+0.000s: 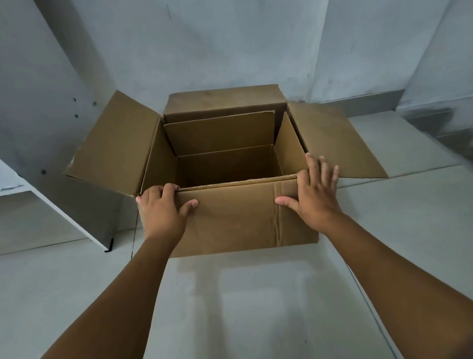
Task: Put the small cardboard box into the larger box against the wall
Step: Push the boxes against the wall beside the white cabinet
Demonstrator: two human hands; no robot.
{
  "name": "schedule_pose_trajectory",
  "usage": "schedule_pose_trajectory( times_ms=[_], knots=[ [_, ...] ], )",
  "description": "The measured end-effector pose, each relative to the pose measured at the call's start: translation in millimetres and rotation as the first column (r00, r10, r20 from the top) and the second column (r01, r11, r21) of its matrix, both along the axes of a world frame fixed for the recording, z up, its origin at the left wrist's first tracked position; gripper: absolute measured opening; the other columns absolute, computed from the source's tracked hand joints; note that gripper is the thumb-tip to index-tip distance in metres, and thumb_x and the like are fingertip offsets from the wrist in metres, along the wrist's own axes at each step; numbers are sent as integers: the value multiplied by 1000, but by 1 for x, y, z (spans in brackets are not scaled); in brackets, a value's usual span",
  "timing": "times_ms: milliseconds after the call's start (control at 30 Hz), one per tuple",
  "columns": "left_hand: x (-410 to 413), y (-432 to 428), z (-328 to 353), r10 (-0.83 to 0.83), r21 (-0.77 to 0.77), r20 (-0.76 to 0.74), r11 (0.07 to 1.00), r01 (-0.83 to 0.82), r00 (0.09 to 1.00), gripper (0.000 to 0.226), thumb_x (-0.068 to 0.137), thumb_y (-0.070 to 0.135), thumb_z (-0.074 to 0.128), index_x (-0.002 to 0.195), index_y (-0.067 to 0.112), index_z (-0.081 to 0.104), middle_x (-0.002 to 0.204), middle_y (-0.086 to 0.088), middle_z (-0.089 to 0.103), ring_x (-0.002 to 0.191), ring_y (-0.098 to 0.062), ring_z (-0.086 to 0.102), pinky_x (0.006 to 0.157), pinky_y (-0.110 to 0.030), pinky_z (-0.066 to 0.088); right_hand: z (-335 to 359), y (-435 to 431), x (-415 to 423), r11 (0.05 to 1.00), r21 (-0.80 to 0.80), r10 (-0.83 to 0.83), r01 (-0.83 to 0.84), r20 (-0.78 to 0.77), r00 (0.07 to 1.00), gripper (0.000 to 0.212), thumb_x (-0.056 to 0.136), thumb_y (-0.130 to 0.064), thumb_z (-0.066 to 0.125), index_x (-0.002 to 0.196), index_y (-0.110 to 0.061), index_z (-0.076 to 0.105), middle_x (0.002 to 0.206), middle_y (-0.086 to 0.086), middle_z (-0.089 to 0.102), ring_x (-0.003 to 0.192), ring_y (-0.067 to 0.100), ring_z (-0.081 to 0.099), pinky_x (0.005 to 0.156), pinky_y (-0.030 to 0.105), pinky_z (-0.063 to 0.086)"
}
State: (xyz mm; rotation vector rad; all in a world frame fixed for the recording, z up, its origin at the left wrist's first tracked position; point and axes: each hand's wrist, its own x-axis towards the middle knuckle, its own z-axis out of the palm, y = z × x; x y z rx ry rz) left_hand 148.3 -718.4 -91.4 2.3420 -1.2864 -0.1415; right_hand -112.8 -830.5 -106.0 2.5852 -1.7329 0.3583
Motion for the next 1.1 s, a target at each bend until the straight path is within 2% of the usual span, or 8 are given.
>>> schedule_pose_trajectory(
  times_ms=[433, 600, 700, 800, 867, 933, 1000, 1100],
  knots=[
    [91, -44, 7, 179, 41, -47, 983, -177, 983, 46, 87, 42, 59, 126, 17, 53, 133, -9, 51, 131, -31, 35, 118, -54, 21, 3, -86, 115, 980, 43, 193, -195, 51, 980, 67, 77, -65, 49, 117, -11, 48, 159, 13, 6, 145, 39, 0, 115, 58, -2],
    [123, -50, 9, 160, 60, -57, 986, -156, 985, 45, 88, 42, 59, 126, 18, 52, 134, -8, 49, 131, -30, 33, 117, -53, 23, -5, -86, 142, 982, 6, 187, -188, 72, 980, 66, 77, -65, 51, 111, -8, 51, 157, 17, 13, 144, 42, 5, 114, 61, 1],
    [128, -44, 6, 131, -33, -121, 990, -135, 984, 47, 86, 37, 63, 128, 20, 53, 143, -7, 41, 139, -28, 24, 118, -52, 23, -6, -82, 148, 981, -13, 193, -193, 84, 978, 67, 76, -65, 52, 111, -8, 52, 157, 17, 15, 144, 42, 7, 114, 61, 2],
    [122, -34, 8, 205, -257, -154, 936, -240, 966, 53, 84, 31, 68, 132, 21, 50, 152, -4, 25, 145, -28, 13, 118, -50, 22, -1, -82, 143, 979, -1, 204, -205, 81, 976, 73, 74, -71, 49, 117, -12, 51, 157, 14, 15, 144, 40, 7, 114, 60, 4],
    [120, -34, 14, 357, -358, -264, 827, -435, 896, 57, 84, 29, 69, 134, 20, 44, 154, -7, 16, 146, -28, 10, 118, -47, 23, 6, -84, 138, 977, 4, 214, -215, 86, 973, 81, 69, -77, 47, 126, -20, 47, 156, 15, 17, 143, 38, 10, 116, 59, 9],
    [128, -38, 20, 408, -365, -475, 714, -597, 779, 58, 85, 27, 69, 136, 22, 41, 155, -11, 15, 143, -28, 21, 118, -44, 26, 12, -87, 136, 972, 56, 223, -227, 62, 973, 83, 67, -79, 46, 133, -28, 41, 158, 13, 8, 144, 38, 1, 116, 58, 2],
    [140, -43, 22, 343, -345, -611, 696, -630, 714, 61, 87, 28, 65, 141, 20, 37, 152, -12, 25, 132, -24, 39, 115, -42, 34, 14, -89, 136, 965, 112, 235, -237, 33, 971, 79, 70, -77, 44, 131, -28, 42, 160, 12, -1, 144, 37, -10, 114, 57, -8],
    [148, -42, 22, 292, -382, -580, 727, -571, 761, 59, 91, 26, 59, 144, 13, 36, 149, -10, 35, 133, -26, 43, 114, -41, 35, 13, -87, 138, 961, 119, 248, -251, 41, 968, 73, 73, -74, 45, 124, -22, 47, 160, 9, -2, 145, 37, -8, 117, 57, -3]
  ],
)
